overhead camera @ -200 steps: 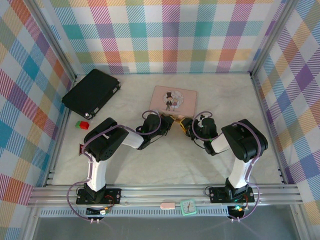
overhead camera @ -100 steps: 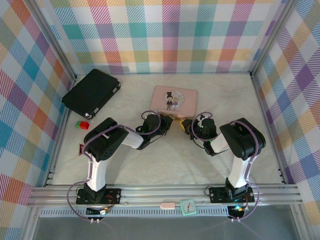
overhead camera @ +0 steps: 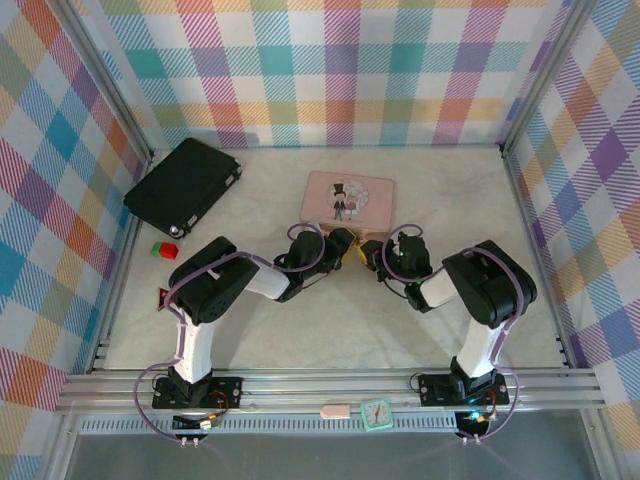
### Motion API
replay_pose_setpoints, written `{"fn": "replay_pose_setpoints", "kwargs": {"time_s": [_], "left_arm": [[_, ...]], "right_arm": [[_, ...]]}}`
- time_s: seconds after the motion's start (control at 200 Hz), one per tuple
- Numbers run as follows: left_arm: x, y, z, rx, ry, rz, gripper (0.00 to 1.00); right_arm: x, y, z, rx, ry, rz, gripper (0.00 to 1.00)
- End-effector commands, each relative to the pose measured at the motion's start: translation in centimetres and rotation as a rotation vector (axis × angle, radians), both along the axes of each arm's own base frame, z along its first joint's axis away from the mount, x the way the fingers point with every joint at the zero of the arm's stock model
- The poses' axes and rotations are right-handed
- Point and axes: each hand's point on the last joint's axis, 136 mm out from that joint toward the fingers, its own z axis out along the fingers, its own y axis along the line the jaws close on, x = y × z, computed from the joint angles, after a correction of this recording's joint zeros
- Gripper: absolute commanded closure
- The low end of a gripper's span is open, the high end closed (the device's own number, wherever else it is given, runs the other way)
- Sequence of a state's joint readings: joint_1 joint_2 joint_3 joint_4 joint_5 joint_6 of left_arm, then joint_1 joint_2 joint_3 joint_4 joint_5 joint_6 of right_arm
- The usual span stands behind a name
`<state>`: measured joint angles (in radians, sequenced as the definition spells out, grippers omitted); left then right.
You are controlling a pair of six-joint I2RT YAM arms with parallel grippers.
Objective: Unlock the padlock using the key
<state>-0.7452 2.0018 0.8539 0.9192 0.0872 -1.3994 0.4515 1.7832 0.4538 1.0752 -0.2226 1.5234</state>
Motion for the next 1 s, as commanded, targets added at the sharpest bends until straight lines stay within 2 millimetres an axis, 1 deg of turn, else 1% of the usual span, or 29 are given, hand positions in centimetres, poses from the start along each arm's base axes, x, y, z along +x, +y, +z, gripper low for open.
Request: {"fn": "replay_pose_setpoints", "kwargs": {"time_s": [0.0,0.13,0.28,0.345,0.38,0.445,0.5,0.635,0.745,0.81,0.85,0.91,0.995], "left_arm": [[0.7,-0.9,1.8,-0.035,-0.035,0.008,0.50],[0.8,-1.2,1.7,-0.035,-0.030,0.008,0.50],[0.5,-0.5,2.0,-0.025,-0.043,0.016,0.47],[0.1,0.0,2.1,-0.003,-0.051,0.004,0.46],[-0.3,0.4,1.8,0.020,-0.043,-0.002,0.45],[-0.8,1.3,1.4,0.055,-0.033,-0.004,0.45],[-1.3,2.2,1.1,0.070,-0.029,-0.003,0.45],[-1.7,4.4,0.9,0.106,-0.028,-0.015,0.45],[-1.8,6.0,1.6,0.154,-0.047,-0.017,0.44],[-1.9,7.2,1.4,0.193,-0.041,-0.003,0.44],[-1.7,7.9,1.6,0.210,-0.050,0.009,0.43],[-1.5,8.7,1.3,0.237,-0.044,0.019,0.43],[-0.9,9.2,1.2,0.241,-0.050,0.022,0.45]], "right_arm": [[-0.6,0.0,0.1,0.001,0.037,-0.026,1.00],[-1.0,-0.1,0.0,-0.011,0.055,-0.035,1.00],[-1.5,-0.3,-0.7,-0.024,0.094,-0.035,1.00],[-1.8,-0.5,-1.5,-0.037,0.115,-0.036,1.00],[-1.9,-0.6,-2.0,-0.044,0.122,-0.037,1.00],[-1.8,-0.6,-2.3,-0.059,0.106,-0.027,1.00],[-1.6,-0.2,-2.5,-0.073,0.092,-0.003,1.00],[-0.7,0.7,-1.6,-0.070,0.016,0.052,1.00],[-0.2,0.9,-0.9,-0.089,-0.022,0.076,1.00],[0.0,1.1,-0.4,-0.101,-0.034,0.087,1.00],[0.1,1.1,-0.1,-0.108,-0.034,0.090,1.00],[0.2,1.0,0.1,-0.121,-0.019,0.090,1.00],[0.3,1.0,0.7,-0.136,-0.017,0.093,1.00]]}}
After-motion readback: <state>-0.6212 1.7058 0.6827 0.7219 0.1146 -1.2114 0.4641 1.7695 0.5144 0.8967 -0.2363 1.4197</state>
